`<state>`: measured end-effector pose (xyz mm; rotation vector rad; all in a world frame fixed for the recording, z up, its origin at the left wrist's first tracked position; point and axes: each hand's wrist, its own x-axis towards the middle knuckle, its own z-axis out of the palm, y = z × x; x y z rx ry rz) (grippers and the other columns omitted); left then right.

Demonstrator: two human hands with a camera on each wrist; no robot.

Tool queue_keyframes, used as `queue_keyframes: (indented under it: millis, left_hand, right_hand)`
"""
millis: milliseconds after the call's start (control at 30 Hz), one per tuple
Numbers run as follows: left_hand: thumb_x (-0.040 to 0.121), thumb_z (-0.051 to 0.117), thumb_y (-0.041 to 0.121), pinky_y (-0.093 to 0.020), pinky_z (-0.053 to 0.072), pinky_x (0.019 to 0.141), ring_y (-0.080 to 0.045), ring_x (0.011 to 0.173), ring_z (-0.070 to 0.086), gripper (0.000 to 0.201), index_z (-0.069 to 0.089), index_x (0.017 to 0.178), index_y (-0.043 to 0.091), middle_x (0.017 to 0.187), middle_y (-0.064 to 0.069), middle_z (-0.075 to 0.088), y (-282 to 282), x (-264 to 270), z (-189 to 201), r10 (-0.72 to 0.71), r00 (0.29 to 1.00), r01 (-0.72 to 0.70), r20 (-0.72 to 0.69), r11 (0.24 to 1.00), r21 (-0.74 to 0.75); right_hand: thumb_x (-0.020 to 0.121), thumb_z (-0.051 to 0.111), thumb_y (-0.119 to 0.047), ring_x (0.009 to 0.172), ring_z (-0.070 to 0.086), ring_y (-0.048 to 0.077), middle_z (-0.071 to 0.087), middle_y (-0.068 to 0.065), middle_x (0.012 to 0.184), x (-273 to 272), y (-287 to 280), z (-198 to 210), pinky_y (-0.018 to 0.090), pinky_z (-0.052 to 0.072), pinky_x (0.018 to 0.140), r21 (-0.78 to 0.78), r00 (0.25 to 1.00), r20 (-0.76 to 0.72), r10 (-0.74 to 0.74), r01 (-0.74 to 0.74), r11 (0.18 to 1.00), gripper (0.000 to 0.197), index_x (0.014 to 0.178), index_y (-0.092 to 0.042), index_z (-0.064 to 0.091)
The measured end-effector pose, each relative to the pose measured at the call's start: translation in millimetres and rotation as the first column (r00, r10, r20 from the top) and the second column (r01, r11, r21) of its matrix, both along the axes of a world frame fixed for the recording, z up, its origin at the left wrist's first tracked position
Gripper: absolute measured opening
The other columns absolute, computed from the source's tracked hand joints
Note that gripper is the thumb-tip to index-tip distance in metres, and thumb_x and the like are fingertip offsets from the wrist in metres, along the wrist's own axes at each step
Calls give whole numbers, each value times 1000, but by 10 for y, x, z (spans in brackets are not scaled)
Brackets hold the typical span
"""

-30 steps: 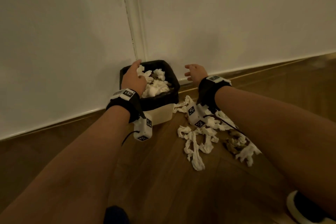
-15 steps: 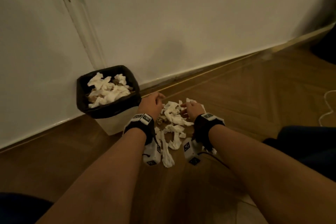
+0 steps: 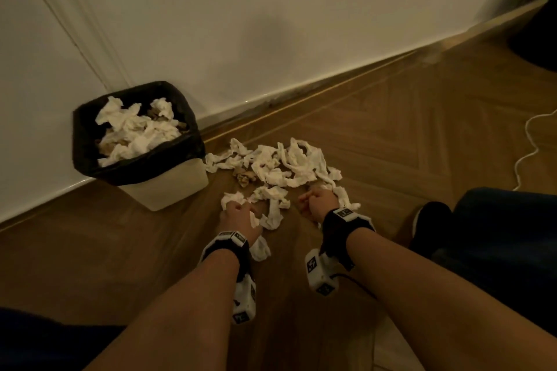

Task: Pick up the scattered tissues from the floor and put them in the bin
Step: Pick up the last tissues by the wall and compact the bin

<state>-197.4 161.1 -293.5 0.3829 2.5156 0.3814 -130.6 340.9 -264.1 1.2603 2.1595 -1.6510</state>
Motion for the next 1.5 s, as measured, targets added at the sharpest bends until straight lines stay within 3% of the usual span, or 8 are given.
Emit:
queue_keyframes:
  millis: [300,467,633,967,1100,1233,1333,1500]
  left_hand:
    - [66,76,55,-61,13,110,-41,141,-13,109,-2,143,51,152,-3,-30,20,-117,-81,-108,990,122,86,976,-180]
    - [74,77,35,-47,31,109,-34,139,13,81,31,141,30,153,-3,2,-43,-198,-203,-99,989,118,112,976,-184]
    - [92,56,23,-36,45,97,-29,119,47,32,54,122,14,139,-14,35,-14,-198,-182,-35,997,42,68,994,-102]
    - [100,32,14,-33,40,97,-25,117,54,31,57,118,12,127,-9,56,19,-217,24,383,917,-396,112,909,134]
    - [100,38,22,-35,44,89,-32,110,56,31,59,113,4,123,-16,57,-7,-260,69,486,840,-530,241,831,168]
    - [98,40,11,-32,43,80,-24,88,49,26,58,81,20,100,-12,54,-77,-272,-29,470,822,-556,323,784,275]
    - [98,36,8,-31,38,80,-24,88,43,18,50,86,10,90,-11,48,-127,-331,20,577,723,-685,379,670,286]
    - [98,42,19,-39,42,91,-33,113,51,44,39,138,4,134,-12,46,-240,-520,55,669,235,-971,705,128,203]
  right_hand:
    - [92,36,-3,75,56,15,63,6,96,29,-79,-304,28,48,70,76,990,71,123,-129,989,35,73,-18,61]
    - [91,38,-2,94,59,19,60,11,125,-1,-115,-352,27,45,75,105,984,101,144,-154,982,33,74,-19,61]
    - [92,35,-2,91,59,16,66,9,112,-10,-123,-372,26,45,78,128,983,115,146,-160,979,33,89,-14,65]
    - [94,36,-8,102,56,24,57,7,120,-73,-211,-386,29,43,78,241,935,202,292,-336,911,32,98,-16,67]
    - [94,36,-10,73,53,15,61,9,114,-77,-272,-439,23,41,57,243,940,198,279,-323,915,32,101,-18,66]
    - [94,35,-9,76,54,18,62,9,111,-80,-315,-473,23,38,58,269,944,196,266,-312,911,32,104,-17,64]
    - [93,36,-7,101,56,25,58,11,119,-94,-330,-476,28,44,76,319,939,205,275,-329,889,32,110,-15,62]
    - [92,43,-11,123,40,30,43,12,128,-163,-352,-492,43,39,102,468,909,259,326,-413,781,29,119,-14,53]
